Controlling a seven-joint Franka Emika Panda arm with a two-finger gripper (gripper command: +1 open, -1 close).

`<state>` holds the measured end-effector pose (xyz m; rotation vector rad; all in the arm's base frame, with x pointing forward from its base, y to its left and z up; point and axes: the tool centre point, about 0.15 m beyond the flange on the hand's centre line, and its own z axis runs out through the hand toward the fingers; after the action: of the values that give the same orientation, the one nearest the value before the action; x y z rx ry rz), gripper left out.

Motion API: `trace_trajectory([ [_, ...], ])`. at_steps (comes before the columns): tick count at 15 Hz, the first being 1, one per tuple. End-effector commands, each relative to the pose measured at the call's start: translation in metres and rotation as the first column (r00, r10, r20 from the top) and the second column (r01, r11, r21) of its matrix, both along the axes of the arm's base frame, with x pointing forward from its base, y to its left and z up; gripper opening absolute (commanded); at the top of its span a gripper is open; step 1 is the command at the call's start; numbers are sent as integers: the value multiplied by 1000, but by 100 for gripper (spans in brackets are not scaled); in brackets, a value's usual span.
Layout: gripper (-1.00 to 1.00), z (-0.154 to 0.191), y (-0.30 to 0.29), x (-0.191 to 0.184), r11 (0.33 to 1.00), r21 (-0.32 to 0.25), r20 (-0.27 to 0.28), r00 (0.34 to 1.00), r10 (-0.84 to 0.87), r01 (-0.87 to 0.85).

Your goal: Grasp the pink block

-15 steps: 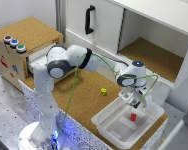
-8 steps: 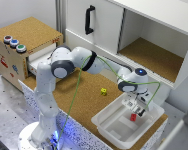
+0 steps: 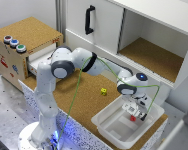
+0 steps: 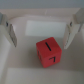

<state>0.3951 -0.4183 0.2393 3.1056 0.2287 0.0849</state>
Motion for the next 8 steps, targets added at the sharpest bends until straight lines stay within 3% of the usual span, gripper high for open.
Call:
trace_trajectory([
  [1,100,-7,-3,17,977,33,49,977,209,-210],
  [6,100,-17,-5,-11,938,25,-8,939,345,-345],
  [8,100,-21,-4,-10,931,31,-7,932,363,-363],
])
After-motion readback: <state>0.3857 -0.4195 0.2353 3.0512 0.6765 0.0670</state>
